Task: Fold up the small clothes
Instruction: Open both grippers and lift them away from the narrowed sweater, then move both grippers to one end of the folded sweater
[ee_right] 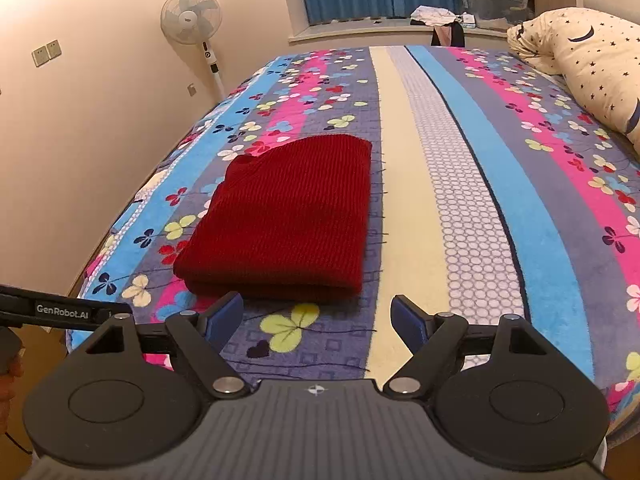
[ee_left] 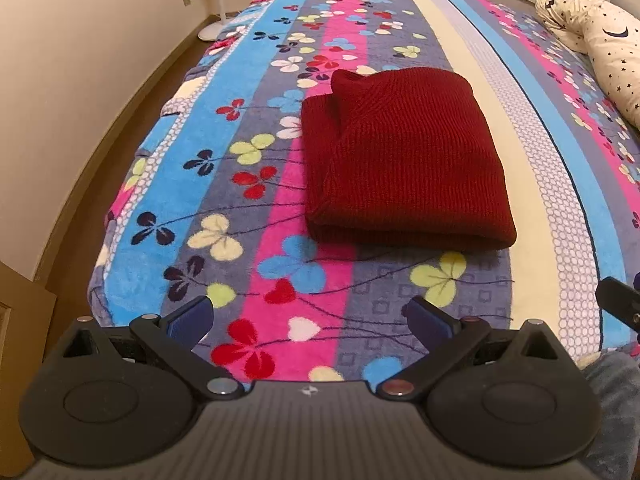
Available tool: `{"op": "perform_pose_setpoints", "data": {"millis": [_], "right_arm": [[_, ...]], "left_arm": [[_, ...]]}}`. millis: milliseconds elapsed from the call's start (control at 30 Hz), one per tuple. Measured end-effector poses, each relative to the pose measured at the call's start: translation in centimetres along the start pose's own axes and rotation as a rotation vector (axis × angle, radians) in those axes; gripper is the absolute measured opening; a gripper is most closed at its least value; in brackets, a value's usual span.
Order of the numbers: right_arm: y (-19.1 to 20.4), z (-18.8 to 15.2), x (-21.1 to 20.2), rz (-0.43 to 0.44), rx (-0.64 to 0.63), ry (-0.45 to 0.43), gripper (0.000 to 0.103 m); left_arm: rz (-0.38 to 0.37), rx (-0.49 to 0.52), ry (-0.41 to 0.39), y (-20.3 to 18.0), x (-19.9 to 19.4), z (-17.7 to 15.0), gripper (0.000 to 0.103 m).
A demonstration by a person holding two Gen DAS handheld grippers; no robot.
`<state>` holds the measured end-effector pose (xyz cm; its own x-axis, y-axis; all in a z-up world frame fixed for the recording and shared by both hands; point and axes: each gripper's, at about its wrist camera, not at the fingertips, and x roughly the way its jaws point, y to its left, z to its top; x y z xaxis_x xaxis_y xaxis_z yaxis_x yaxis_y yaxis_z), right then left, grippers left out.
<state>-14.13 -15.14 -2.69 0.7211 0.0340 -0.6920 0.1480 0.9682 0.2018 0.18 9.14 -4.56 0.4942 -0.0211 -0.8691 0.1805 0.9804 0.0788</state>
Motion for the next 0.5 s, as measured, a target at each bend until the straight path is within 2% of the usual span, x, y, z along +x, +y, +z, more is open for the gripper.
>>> {"op": "perform_pose_setpoints", "data": {"millis": [367, 500], "right_arm": [[-1.5, 2.0, 3.2, -0.002, 0.016, 0.039, 0.082], [-2.2, 2.2, 4.8, 0.003, 0.040, 0.070, 0.082]], "left_arm": [[0.022, -0.026, 0.064, -0.8, 3.6, 2.6, 0.103], [0.036, -0.072, 0.093, -0.7, 5.4, 3.5, 0.103]]}}
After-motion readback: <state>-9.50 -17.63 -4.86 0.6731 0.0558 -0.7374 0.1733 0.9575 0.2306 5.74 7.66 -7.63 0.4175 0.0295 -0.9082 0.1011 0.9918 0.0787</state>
